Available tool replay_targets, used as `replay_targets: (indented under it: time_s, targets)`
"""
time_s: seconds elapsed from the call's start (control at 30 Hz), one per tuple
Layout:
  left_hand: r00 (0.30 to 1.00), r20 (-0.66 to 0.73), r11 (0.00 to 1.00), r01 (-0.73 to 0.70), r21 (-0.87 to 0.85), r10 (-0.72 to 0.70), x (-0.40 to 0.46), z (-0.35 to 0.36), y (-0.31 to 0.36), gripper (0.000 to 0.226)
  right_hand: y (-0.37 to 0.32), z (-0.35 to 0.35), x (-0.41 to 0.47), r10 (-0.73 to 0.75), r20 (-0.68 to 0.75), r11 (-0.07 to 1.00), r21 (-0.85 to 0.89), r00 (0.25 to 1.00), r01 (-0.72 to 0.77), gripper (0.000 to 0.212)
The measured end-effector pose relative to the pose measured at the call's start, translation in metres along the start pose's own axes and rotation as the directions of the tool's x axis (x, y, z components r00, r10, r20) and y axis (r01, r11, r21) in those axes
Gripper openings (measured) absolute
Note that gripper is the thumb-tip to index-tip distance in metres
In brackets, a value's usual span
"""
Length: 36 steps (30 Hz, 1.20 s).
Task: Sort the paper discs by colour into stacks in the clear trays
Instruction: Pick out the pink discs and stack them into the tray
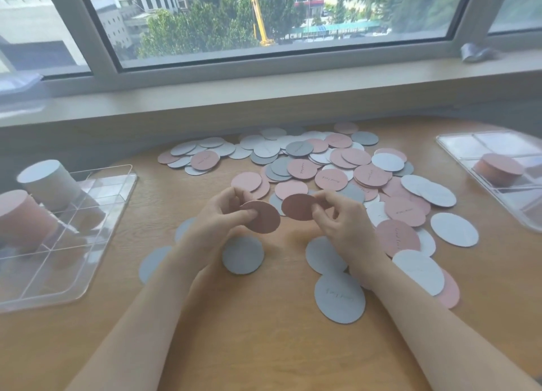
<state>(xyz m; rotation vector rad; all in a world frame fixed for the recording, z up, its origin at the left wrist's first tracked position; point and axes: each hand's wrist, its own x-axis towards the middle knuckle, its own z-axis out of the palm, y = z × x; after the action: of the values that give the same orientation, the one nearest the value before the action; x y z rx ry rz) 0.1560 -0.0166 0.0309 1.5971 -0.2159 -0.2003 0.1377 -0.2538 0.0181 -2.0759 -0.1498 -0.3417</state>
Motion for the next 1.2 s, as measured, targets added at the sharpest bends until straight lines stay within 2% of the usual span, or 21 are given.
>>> replay_targets:
  time_s: [0.13, 0.2, 0.3, 0.37, 0.47, 0.63, 0.73, 0.77, 0.83, 0.93, 1.03, 1.13, 1.2]
  targets:
    - [0.987, -0.059, 0.989, -0.144, 0.045, 0.146, 0.000, 0.013, -0.004, 0.017, -0.006, 0.000, -0.003, -0.015, 0.029, 0.981, 0.192, 0.999, 0.009, 0.018]
    - [0.980, -0.063, 0.978, -0.180, 0.102, 0.187, 0.001, 0.019, -0.008, 0.016, -0.008, 0.002, -0.004, -0.061, 0.069, 0.977, 0.208, 0.996, 0.046, 0.019]
    - [0.964, -0.069, 0.947, -0.236, 0.219, 0.256, 0.004, 0.024, -0.015, 0.021, -0.004, 0.006, -0.004, -0.157, 0.110, 0.986, 0.079, 0.981, 0.149, 0.021]
    - [0.956, -0.053, 0.910, -0.258, 0.324, 0.289, 0.005, 0.026, -0.020, 0.022, 0.001, 0.010, -0.003, -0.241, 0.186, 0.969, -0.006, 0.953, 0.246, 0.023]
    - [0.946, -0.012, 0.792, -0.263, 0.552, 0.323, 0.005, 0.029, -0.025, 0.027, 0.009, 0.018, 0.000, -0.343, 0.237, 0.906, -0.170, 0.909, 0.386, 0.030]
    - [0.921, 0.073, 0.657, -0.326, 0.680, 0.382, 0.007, 0.028, -0.030, 0.025, 0.011, 0.018, 0.001, -0.330, 0.293, 0.863, -0.291, 0.897, 0.413, 0.044]
    - [0.936, 0.116, 0.635, -0.312, 0.707, 0.331, 0.007, 0.027, -0.031, 0.011, 0.009, 0.005, 0.006, -0.311, 0.274, 0.905, -0.206, 0.910, 0.372, 0.035]
    - [0.941, 0.116, 0.636, -0.302, 0.710, 0.317, 0.006, 0.027, -0.030, 0.004, 0.011, -0.003, 0.010, -0.299, 0.242, 0.916, -0.197, 0.923, 0.348, 0.031]
    - [0.943, 0.102, 0.648, -0.295, 0.703, 0.318, 0.005, 0.027, -0.027, 0.016, 0.016, -0.026, 0.019, -0.241, 0.191, 0.917, -0.275, 0.951, 0.288, 0.033]
    - [0.937, 0.098, 0.660, -0.307, 0.685, 0.335, 0.004, 0.028, -0.024, 0.031, 0.026, -0.064, 0.025, -0.010, 0.312, 0.850, -0.498, 0.950, 0.173, 0.041]
    - [0.929, 0.108, 0.655, -0.329, 0.680, 0.354, 0.002, 0.030, -0.022, 0.038, 0.033, -0.082, 0.023, 0.226, 0.409, 0.769, -0.632, 0.884, 0.096, 0.048]
    - [0.924, 0.117, 0.661, -0.344, 0.667, 0.363, 0.001, 0.031, -0.022, 0.022, 0.033, -0.083, 0.021, 0.294, 0.429, 0.713, -0.694, 0.854, 0.103, 0.058]
    - [0.922, 0.117, 0.669, -0.350, 0.656, 0.368, 0.001, 0.031, -0.022, 0.012, 0.030, -0.082, 0.020, 0.288, 0.427, 0.674, -0.726, 0.857, 0.135, 0.055]
